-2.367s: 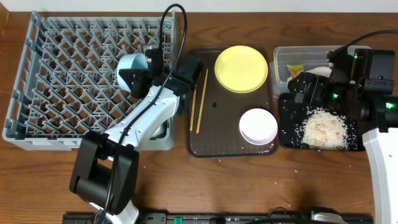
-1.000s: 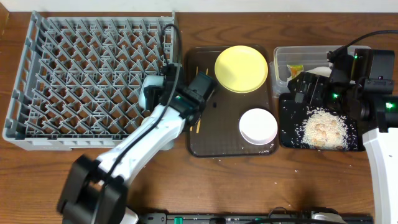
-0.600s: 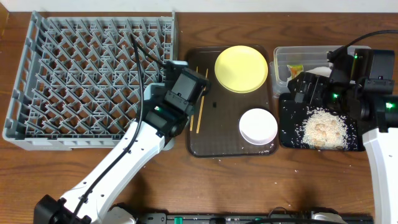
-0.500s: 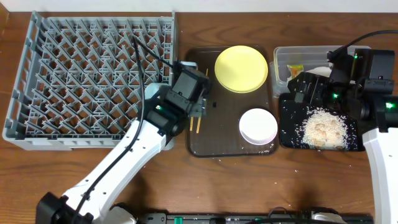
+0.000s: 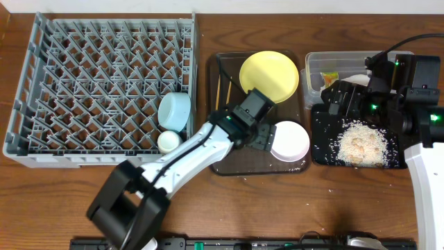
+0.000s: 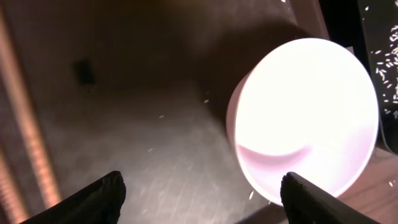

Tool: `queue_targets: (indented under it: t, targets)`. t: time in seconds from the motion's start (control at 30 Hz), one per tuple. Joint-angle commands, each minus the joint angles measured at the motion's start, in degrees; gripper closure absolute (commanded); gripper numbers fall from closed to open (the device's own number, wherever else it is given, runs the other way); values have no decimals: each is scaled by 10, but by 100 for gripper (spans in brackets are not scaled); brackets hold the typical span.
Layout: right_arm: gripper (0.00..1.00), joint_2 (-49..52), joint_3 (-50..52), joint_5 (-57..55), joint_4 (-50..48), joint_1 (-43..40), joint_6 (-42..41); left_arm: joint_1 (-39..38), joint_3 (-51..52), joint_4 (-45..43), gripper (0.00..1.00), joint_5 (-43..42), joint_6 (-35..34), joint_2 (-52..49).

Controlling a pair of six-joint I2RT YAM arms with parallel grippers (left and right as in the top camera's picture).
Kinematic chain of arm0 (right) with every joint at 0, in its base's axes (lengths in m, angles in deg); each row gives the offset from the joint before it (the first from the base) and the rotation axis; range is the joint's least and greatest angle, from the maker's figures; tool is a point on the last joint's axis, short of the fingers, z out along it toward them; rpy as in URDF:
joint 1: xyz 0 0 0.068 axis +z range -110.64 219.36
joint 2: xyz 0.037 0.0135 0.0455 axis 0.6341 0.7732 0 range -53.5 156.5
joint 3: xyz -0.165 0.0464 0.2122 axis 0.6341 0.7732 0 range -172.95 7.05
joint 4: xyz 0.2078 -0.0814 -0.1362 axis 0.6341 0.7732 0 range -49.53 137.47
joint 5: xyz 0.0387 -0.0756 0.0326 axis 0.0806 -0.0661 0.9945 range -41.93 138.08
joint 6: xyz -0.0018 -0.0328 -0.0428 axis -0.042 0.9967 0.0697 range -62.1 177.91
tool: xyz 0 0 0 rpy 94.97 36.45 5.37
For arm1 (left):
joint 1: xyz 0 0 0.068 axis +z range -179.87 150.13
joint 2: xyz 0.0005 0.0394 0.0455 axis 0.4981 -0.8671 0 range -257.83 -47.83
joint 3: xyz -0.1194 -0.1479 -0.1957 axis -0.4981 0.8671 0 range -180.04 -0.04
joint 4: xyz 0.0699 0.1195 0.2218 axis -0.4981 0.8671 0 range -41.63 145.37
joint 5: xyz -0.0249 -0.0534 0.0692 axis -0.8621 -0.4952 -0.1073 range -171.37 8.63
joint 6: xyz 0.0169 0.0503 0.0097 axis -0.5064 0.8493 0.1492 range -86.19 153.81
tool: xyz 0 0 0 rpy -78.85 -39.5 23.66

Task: Sort waste into correct bins and load items into the dishwasher
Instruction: 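Reach the left gripper to the pink bowl and grasp its rim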

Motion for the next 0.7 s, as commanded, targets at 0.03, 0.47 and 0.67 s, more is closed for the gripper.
queue_targets:
  t: [0.03,0.47,0.67]
  targets:
    - [1,-3,-11,-2,1,-3,-4,-2,-16,-17,19,-8,-14,-45]
    - [1,-3,-11,-2,1,-3,-4,-13,-16,-57,42,-7,-15,-85]
    - [1,-3,-11,-2,1,-3,-4,-13,-16,-64,50,-5,-26,-96]
